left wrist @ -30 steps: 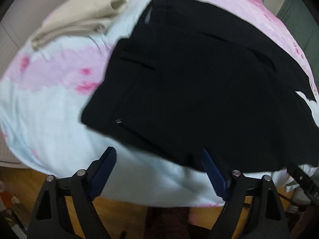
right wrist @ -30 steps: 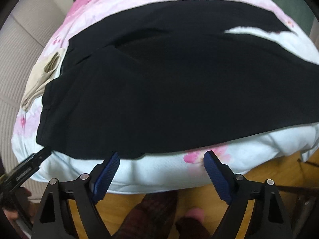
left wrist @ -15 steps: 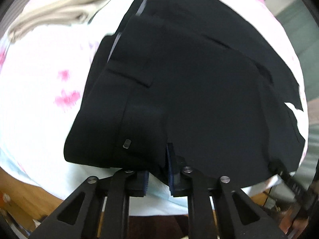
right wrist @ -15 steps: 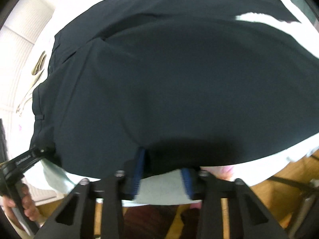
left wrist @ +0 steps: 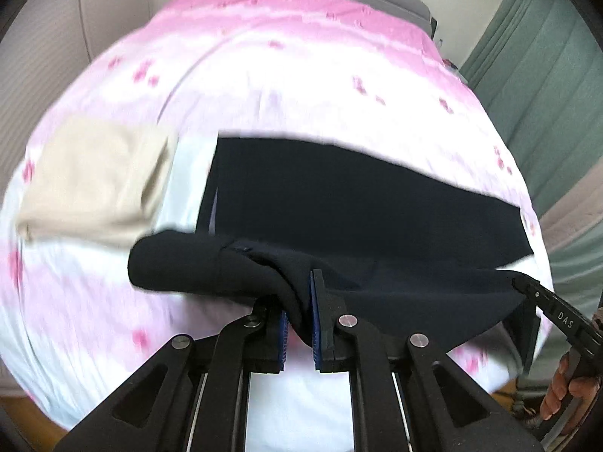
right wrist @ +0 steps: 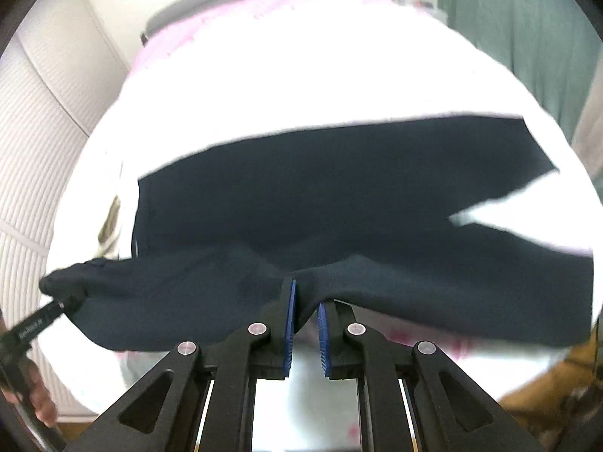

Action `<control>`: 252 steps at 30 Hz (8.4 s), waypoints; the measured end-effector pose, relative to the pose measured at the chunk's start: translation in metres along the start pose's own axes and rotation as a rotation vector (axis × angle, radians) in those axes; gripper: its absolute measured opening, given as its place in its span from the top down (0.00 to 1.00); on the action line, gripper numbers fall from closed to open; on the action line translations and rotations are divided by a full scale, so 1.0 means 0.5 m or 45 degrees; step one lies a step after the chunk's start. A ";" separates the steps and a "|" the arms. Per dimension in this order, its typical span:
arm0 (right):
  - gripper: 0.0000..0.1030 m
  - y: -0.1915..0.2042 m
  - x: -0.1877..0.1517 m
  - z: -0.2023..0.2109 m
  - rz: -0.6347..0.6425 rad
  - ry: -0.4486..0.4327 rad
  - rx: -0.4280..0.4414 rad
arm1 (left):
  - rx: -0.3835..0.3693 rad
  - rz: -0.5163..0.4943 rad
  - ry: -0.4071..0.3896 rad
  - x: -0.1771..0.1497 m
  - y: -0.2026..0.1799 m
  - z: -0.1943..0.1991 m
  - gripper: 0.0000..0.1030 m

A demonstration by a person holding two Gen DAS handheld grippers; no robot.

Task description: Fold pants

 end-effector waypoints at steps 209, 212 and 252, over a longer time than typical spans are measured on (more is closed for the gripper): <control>0.41 -1.083 0.531 -0.266 -0.344 -0.134 -0.341 | -0.135 -1.269 0.458 0.288 -1.305 -0.867 0.63; 0.41 -1.085 0.458 -0.297 -0.398 -0.046 -0.254 | -0.187 -1.267 0.347 0.276 -1.290 -0.792 0.50; 0.49 -1.009 0.277 -0.258 -0.300 0.082 -0.225 | 0.095 -0.347 0.325 -0.122 -0.869 -0.396 0.46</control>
Point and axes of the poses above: each gripper's, at about its wrist camera, not at the fingertips, and z roughly against the way its jaws point, y to its left, x to its top, the point moved 4 cm from there along -z, roughly the way its jaws point, and after that the axes turned 8 degrees about -x, right-handed, at the moved point
